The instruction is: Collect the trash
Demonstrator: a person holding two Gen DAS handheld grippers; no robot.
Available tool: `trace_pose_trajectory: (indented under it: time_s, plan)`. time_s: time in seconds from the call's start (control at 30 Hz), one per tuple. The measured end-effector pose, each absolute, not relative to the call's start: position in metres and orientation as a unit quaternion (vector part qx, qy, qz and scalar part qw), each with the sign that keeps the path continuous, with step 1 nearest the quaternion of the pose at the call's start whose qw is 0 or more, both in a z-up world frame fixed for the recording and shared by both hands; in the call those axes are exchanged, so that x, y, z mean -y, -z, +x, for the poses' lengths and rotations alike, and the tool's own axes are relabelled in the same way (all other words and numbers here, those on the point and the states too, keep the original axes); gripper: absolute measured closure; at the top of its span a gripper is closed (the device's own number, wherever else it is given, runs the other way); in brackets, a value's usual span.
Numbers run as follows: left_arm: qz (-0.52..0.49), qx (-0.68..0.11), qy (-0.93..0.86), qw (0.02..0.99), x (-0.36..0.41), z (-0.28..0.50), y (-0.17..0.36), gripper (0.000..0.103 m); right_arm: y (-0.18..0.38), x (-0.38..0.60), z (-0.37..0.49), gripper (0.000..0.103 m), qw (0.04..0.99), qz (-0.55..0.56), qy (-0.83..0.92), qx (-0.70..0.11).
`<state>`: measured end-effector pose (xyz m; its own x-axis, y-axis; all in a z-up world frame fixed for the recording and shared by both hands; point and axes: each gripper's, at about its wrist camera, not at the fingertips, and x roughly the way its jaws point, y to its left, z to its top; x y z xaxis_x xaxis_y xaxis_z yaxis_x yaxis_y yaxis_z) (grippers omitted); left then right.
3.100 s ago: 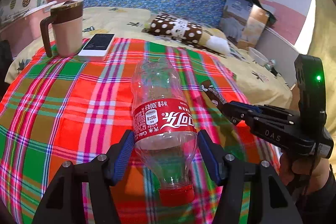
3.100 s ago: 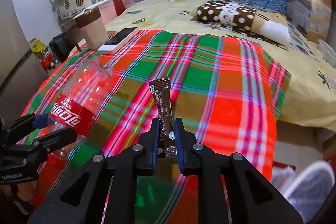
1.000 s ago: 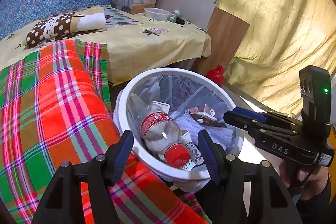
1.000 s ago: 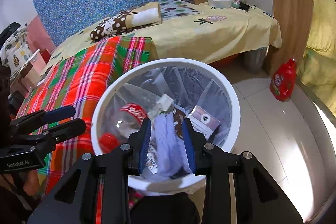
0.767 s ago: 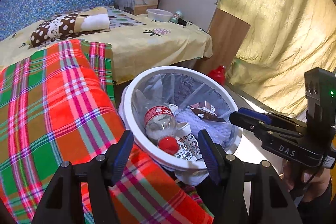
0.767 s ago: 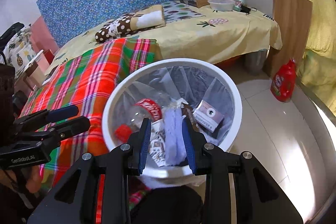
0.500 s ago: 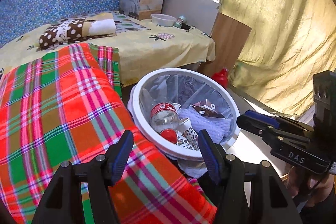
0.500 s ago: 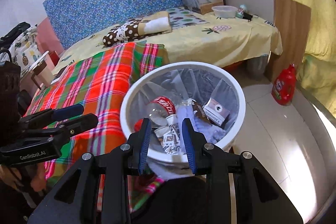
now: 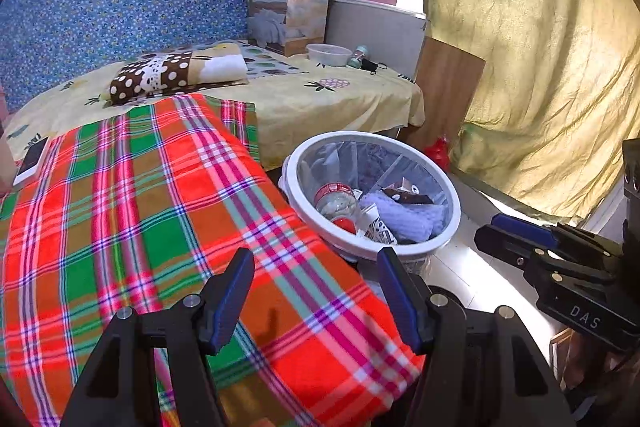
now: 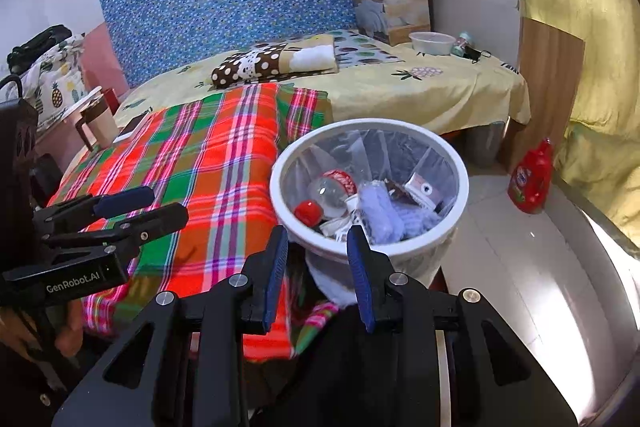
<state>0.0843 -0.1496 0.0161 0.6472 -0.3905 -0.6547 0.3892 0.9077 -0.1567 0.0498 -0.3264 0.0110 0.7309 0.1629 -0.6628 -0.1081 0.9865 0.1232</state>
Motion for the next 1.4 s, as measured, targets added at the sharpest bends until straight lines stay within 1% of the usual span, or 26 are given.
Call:
trace_pose_trajectory:
  time_s: [0.43,1.4]
  plan:
    - [-0.005,-0.356,0.203,0.912,0.14,0.063,-0.017,0.04,-0.013,0.322,0.037,0.069,0.932,0.035,-0.068,-0.355]
    - [-0.008,-0.357,0.199,0.913,0.136,0.058,-0.016,0.04,-0.012,0.316,0.034,0.069,0.932,0.034,-0.072,-0.353]
